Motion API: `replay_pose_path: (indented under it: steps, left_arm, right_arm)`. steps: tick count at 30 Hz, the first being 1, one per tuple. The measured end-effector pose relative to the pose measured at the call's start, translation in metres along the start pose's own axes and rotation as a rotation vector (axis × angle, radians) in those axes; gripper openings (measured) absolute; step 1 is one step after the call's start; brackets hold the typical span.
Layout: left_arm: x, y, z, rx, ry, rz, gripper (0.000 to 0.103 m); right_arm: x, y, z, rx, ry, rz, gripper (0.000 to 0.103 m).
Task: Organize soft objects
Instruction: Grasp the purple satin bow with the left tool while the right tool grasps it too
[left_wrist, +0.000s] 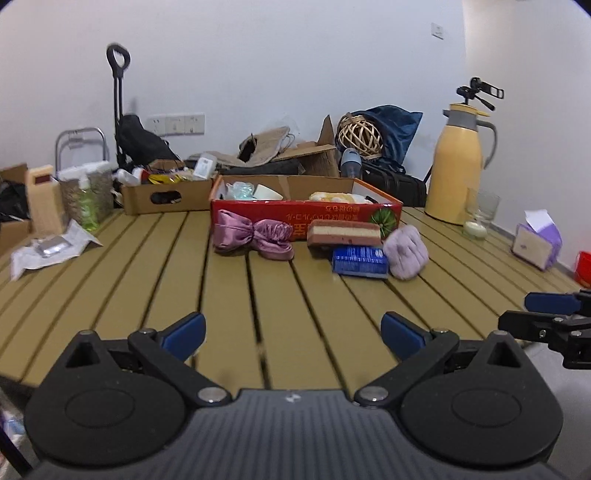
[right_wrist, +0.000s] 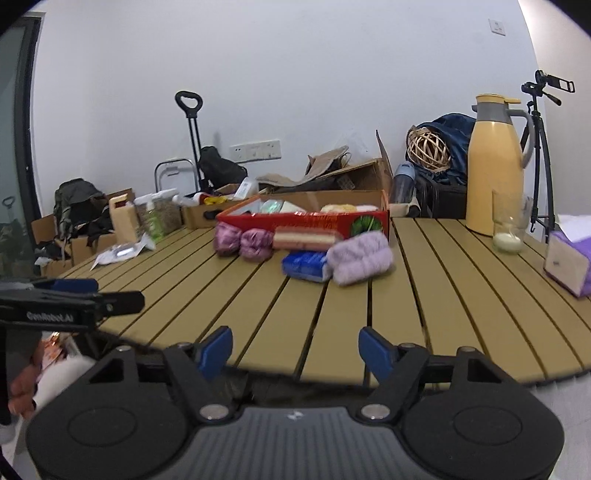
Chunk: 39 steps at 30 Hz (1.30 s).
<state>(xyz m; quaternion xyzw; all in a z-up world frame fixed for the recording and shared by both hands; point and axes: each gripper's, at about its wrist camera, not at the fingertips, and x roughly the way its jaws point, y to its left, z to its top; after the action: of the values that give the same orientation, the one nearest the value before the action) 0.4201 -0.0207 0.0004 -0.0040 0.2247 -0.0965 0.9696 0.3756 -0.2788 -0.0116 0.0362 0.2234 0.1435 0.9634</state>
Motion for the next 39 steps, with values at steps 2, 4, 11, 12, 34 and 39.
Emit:
replay_pose_path:
  steps: [2, 4, 11, 12, 34, 39]
  left_arm:
    - [0.022, 0.002, 0.012, 0.003, -0.003, -0.003, 0.102]
    - [0.04, 0.01, 0.024, 0.001, -0.024, 0.007, 0.1]
    - [0.132, 0.074, 0.082, -0.129, 0.022, 0.066, 0.09]
    - [0.148, 0.084, 0.09, -0.145, 0.033, 0.074, 0.09]
    - [0.192, 0.149, 0.058, -0.302, 0.141, -0.133, 0.008]
    - [0.152, 0.137, 0.06, -0.29, 0.097, -0.14, 0.006]
  right_arm:
    - [0.018, -0.008, 0.012, 0.01, 0.002, 0.016, 0.067]
    - [0.042, -0.015, 0.026, 0.037, 0.016, 0.041, 0.063]
    - [0.132, -0.01, 0.069, 0.085, 0.064, 0.168, 0.055]
    - [0.146, -0.004, 0.077, 0.066, 0.066, 0.188, 0.054]
    - [0.338, 0.071, 0.116, -0.187, 0.237, 0.191, 0.032]
    - [0.323, 0.068, 0.115, -0.129, 0.278, 0.251, 0.007]
